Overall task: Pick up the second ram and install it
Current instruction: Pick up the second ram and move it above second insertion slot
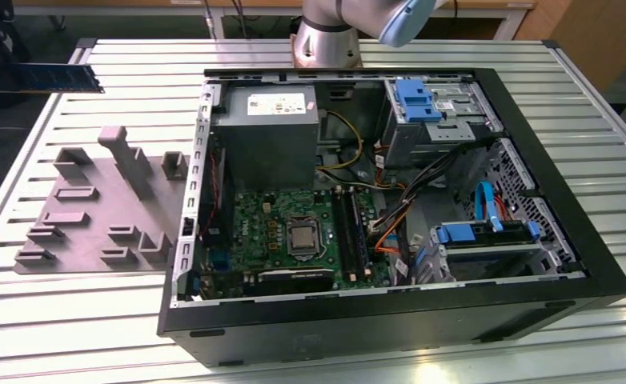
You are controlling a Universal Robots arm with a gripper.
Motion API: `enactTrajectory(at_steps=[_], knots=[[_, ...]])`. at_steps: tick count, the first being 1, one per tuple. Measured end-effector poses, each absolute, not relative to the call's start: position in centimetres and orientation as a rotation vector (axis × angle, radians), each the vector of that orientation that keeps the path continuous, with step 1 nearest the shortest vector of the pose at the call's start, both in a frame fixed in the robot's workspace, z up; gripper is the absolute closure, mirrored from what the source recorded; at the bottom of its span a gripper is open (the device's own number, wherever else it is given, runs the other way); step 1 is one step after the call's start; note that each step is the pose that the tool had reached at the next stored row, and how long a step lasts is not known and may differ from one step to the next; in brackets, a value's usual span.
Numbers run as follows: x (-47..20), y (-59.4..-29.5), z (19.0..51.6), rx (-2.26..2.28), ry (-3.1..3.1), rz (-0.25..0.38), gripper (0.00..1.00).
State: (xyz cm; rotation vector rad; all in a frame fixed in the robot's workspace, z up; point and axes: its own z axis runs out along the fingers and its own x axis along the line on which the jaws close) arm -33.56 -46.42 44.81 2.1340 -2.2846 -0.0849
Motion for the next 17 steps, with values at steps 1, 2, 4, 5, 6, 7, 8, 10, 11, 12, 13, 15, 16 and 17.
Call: enactTrajectory(at_steps=[1,2,4,5,6,7,8,10,11,12,13,15,16,17], knots=[[-33.54,-46.43,44.80,2.134,-2.285,-0.085,0.86],[-33.50,-46.42,44.80,2.134,-2.285,-0.085,0.86],[-33.42,-46.43,44.81,2.134,-2.285,-0.085,0.86],[-33.38,-46.43,44.80,2.134,-2.285,-0.085,0.86],[-33.34,-46.42,44.81,2.134,-2.285,-0.085,0.86],[-33.30,-46.42,44.81,2.134,-2.285,-0.085,0.86],[-33.26,-46.43,44.81,2.134,-2.285,-0.085,0.86],[-33.19,-46.42,44.81,2.134,-2.285,-0.085,0.86],[-33.13,-46.43,44.81,2.134,-2.285,-0.085,0.86],[-33.06,-46.43,44.80,2.134,-2.285,-0.085,0.86],[-32.98,-46.42,44.81,2.134,-2.285,-0.085,0.86],[-32.79,-46.43,44.80,2.134,-2.285,-0.085,0.86],[-32.72,-46.42,44.80,2.134,-2.285,-0.085,0.86],[-32.66,-46.42,44.80,2.134,-2.285,-0.085,0.86]])
